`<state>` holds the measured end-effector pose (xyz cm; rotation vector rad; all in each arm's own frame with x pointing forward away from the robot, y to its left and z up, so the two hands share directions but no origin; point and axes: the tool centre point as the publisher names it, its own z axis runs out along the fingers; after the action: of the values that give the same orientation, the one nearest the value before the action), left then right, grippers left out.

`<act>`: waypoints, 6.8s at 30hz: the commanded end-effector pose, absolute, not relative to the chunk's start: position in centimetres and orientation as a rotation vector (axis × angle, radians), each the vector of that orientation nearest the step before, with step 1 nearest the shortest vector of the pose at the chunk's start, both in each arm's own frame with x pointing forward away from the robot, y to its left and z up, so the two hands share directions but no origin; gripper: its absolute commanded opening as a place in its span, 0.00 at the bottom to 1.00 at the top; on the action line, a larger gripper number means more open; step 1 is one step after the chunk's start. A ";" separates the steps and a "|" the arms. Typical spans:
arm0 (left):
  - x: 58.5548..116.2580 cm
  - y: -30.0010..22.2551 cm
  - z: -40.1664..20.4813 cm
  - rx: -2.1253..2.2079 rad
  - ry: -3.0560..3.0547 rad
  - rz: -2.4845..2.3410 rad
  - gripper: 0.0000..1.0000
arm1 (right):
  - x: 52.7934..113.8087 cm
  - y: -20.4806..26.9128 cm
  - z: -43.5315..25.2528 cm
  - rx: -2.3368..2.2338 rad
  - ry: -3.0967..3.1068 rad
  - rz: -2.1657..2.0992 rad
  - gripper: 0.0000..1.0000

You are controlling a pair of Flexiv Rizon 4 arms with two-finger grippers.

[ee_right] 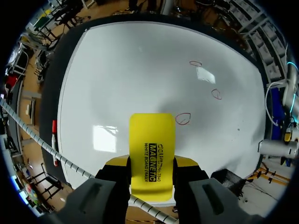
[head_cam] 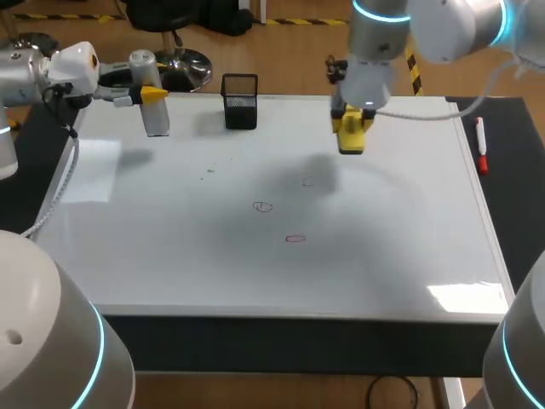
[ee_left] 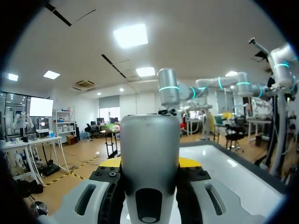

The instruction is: Pick up the inspection probe, press it on each red-marked spot on the whiteboard one by one, put down the probe, pick up the eraser, and wipe off all the red marks.

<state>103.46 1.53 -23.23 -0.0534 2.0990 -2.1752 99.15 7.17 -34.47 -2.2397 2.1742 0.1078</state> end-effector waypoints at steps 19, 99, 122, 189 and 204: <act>103.4 1.5 -23.1 -0.056 2.099 -2.172 0.00 | 93.9 17.5 -38.6 -2.307 2.123 0.149 0.00; 103.4 1.5 -23.1 -0.056 2.099 -2.172 0.00 | 89.0 20.9 -44.8 -2.411 2.207 0.297 0.00; 103.4 1.5 -23.1 -0.056 2.099 -2.172 0.00 | 87.6 27.7 -39.7 -2.499 1.999 0.200 0.00; 103.4 1.5 -23.1 -0.056 2.099 -2.172 0.00 | 86.8 21.9 -42.9 -2.419 2.229 0.161 0.00; 103.4 1.5 -23.1 -0.056 2.099 -2.172 0.00 | 88.4 21.5 -37.6 -2.413 2.130 0.013 0.00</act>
<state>103.45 1.53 -23.23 -0.0535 2.0990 -2.1751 88.40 22.07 -37.72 -2.4184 2.1388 0.0094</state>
